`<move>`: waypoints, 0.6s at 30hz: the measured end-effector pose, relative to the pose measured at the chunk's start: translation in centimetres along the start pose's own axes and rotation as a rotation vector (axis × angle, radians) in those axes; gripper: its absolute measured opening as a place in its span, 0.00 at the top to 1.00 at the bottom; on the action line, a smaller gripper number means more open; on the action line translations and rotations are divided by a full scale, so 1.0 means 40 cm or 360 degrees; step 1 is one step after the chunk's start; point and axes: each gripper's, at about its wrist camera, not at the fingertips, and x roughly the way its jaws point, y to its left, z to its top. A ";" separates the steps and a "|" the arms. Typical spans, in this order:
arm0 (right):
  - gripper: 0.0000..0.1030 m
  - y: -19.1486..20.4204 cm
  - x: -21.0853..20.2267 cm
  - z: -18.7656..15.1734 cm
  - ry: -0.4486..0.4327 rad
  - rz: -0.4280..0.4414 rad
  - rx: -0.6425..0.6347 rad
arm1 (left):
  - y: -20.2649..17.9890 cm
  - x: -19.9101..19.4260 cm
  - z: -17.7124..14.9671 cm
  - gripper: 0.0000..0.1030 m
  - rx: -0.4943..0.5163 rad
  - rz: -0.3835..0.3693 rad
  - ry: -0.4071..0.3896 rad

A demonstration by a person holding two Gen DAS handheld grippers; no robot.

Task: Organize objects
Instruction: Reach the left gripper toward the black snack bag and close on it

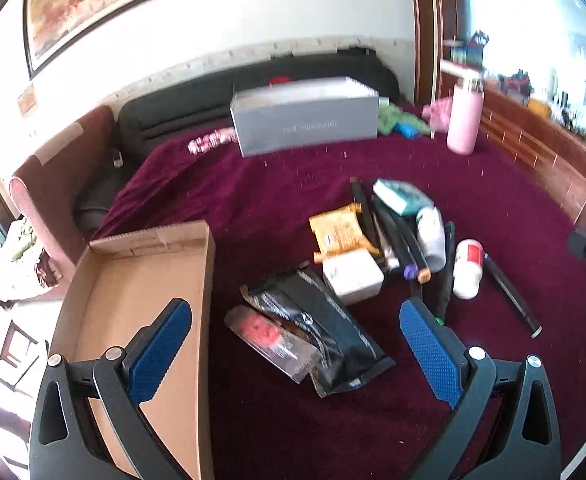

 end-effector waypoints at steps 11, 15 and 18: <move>0.11 0.014 0.033 -0.047 0.0098 0.0171 -0.0046 | -0.092 0.169 -0.052 0.15 0.0076 0.0199 0.0283; 0.11 -0.011 0.038 -0.044 0.0104 0.0186 -0.0015 | -0.105 0.184 -0.052 0.41 0.0106 0.0189 0.0317; 0.11 -0.040 0.040 -0.038 0.0102 0.0188 0.0022 | -0.115 0.182 -0.049 0.66 0.0152 0.0144 0.0317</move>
